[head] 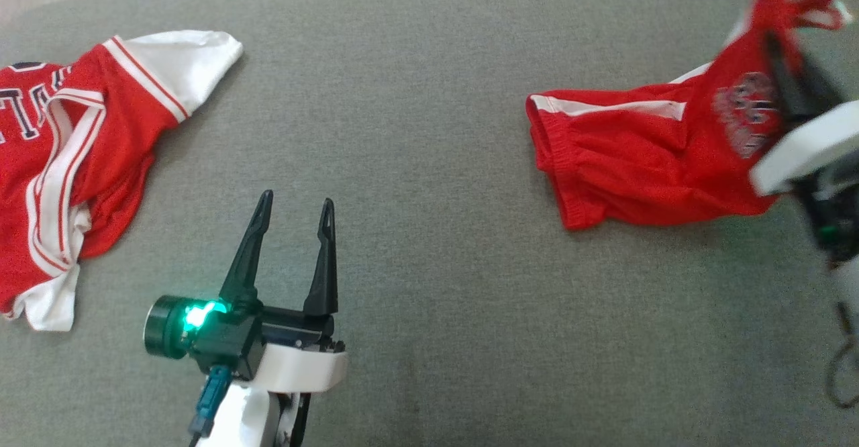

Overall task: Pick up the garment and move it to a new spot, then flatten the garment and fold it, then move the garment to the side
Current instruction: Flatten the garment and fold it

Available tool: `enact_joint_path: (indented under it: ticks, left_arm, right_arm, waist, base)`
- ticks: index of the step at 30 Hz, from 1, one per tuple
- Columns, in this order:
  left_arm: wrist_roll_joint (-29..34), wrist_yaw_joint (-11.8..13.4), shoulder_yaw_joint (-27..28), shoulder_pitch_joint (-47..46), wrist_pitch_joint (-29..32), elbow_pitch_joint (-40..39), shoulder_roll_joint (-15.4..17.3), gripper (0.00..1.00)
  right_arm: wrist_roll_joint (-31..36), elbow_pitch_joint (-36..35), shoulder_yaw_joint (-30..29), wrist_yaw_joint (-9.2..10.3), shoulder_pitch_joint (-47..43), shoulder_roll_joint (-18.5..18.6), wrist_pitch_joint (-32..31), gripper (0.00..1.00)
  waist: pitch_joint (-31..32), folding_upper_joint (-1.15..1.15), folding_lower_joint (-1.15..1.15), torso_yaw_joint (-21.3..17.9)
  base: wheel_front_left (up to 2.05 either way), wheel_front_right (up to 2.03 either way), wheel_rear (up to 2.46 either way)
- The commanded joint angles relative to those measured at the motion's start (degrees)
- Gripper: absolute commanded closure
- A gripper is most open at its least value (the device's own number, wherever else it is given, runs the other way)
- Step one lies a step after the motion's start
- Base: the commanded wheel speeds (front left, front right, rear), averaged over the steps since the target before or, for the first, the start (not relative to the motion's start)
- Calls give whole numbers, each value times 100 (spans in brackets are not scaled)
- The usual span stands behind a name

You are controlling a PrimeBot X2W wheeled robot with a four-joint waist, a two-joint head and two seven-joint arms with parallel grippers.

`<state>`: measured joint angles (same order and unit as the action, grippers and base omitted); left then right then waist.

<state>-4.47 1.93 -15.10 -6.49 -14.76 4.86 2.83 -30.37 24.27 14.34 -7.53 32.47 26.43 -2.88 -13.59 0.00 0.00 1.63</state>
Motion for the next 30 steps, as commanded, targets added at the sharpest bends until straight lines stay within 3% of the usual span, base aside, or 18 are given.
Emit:
enact_joint_path:
  ticks: [1, 6, 7, 8, 12, 17, 24, 30]
  left_arm:
    - [19, -25, 142, -58, -24, -158, 5, 0]
    - [-96, -21, 66, 24, -24, -144, 5, 0]
    - [-118, -9, 50, 35, -24, -137, 5, 0]
    - [-146, 11, 37, 42, -24, -138, 5, 0]
    - [-217, 64, -3, 90, -24, -122, 5, 0]
    - [-207, 97, 55, 211, -24, -155, 5, 0]
    - [-137, 188, 303, 670, -24, -290, 5, 0]
    - [-117, 355, 452, 1329, -24, -605, 5, 0]
  right_arm:
    - [-78, -310, 165, 4, 19, -54, -35, 100]
    - [-66, -746, 1098, 4, -361, -847, -372, 99]
    - [-26, -720, 1228, 4, -461, -970, -430, 28]
    - [16, -703, 1337, 4, -552, -1083, -443, 0]
    - [43, -810, 1496, 4, -946, -1362, -246, 0]
    - [440, -1103, 1231, 4, -1311, -1282, 380, 0]
    - [1341, -1258, 129, 4, -2254, -1357, 1627, 0]
    - [1726, -1666, -682, 4, -3225, -1742, 1785, 0]
  waist:
    - [55, 0, 0, 42]
    - [175, 0, 0, 249]
    - [192, 0, 0, 290]
    - [210, 0, 0, 326]
    - [325, 0, 0, 458]
    - [492, 0, 0, 469]
    - [903, 0, 0, 318]
    - [1312, 0, 0, 167]
  base:
    - [0, 0, 0]
    - [0, 0, 0]
    - [0, 0, 0]
    - [0, 0, 0]
    - [0, 0, 0]
    - [0, 0, 0]
    - [0, 0, 0]
    - [0, 0, 0]
